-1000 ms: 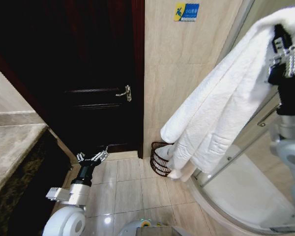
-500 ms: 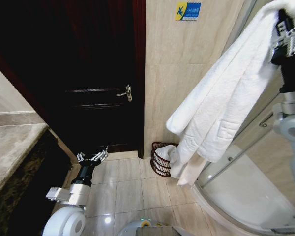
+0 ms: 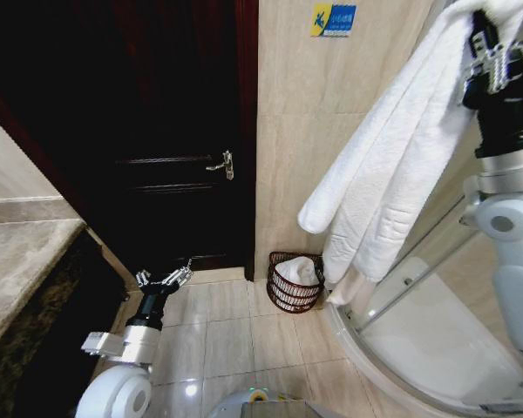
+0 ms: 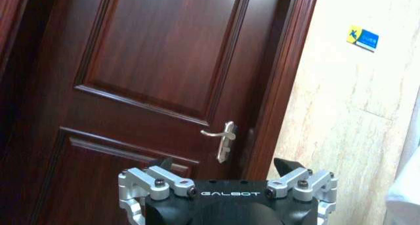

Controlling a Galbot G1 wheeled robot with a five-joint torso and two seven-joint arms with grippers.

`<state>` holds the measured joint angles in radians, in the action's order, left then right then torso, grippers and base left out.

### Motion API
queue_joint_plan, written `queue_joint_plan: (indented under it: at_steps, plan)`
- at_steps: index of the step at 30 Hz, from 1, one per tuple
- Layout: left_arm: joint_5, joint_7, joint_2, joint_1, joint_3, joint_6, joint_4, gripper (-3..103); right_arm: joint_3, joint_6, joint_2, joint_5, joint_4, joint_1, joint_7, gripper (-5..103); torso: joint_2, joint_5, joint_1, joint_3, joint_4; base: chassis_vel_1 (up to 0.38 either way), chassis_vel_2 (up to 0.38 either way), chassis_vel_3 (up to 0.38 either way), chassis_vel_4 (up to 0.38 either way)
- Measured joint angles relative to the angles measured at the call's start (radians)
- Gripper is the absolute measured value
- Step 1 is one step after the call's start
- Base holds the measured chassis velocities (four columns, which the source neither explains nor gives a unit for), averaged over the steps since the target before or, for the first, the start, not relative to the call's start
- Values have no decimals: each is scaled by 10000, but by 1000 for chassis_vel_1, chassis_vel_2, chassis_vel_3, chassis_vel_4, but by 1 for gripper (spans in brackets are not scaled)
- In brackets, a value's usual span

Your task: Discard the used towel into the hamper.

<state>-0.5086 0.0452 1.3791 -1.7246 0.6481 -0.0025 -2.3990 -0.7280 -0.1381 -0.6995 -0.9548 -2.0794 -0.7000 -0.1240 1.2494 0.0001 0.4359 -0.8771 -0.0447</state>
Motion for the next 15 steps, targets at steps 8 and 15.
queue_joint_plan:
  at_steps: [8,15]
  plan:
    - [0,0,0,0,0,0,0,100,1262,-401,-423,401,823,1042,-247,7,-1,-1,0,0,-1,0,0,0,0]
    - [0,0,0,0,0,0,0,100,2186,-587,-872,1018,1616,2119,-342,7,-1,-2,0,0,1,0,0,0,0]
